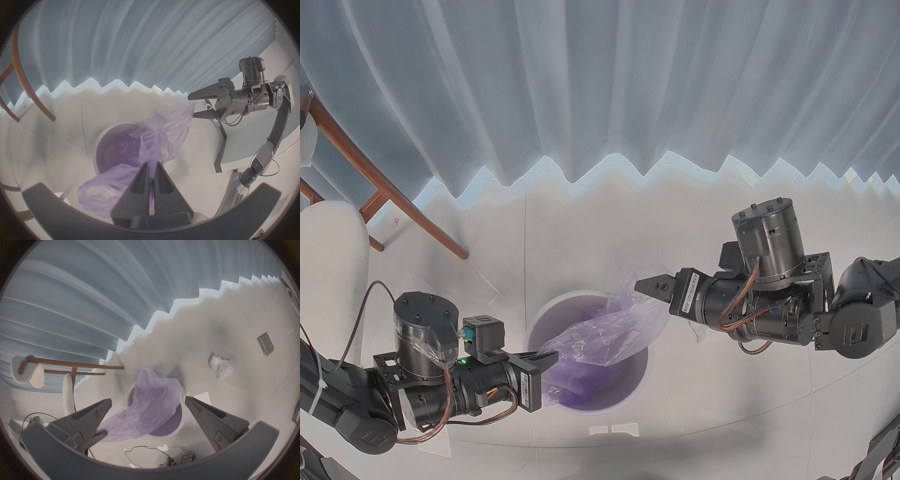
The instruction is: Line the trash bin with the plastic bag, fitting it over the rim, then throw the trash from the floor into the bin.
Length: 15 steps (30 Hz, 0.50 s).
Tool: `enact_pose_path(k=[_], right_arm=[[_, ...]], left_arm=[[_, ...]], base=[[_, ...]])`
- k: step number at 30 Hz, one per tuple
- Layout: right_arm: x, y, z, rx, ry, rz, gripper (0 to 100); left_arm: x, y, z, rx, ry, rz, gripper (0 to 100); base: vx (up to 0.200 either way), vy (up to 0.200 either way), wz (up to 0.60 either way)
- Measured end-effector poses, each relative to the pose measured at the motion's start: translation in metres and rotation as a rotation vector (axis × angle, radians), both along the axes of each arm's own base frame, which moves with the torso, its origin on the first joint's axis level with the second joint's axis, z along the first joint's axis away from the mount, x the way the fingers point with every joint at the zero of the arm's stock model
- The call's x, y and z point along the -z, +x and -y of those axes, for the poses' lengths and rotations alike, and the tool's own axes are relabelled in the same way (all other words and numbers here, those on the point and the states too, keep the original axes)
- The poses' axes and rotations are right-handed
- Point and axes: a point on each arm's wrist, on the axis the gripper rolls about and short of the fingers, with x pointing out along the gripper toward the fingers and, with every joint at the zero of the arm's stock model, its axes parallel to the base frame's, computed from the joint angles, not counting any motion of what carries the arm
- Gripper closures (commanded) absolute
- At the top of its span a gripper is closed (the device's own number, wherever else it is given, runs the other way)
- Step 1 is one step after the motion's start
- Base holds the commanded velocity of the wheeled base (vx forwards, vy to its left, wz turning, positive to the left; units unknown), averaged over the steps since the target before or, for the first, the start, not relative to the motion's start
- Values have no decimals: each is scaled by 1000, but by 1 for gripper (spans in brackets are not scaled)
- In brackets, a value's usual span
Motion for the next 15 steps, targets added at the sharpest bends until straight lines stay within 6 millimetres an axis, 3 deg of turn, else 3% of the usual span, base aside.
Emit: enact_pose_path(k=[15], right_arm=[[30,4,-5,11,-48,-84,0]], left_arm=[[-3,2,-1,-23,-8,8,100]], base=[[0,0,0]])
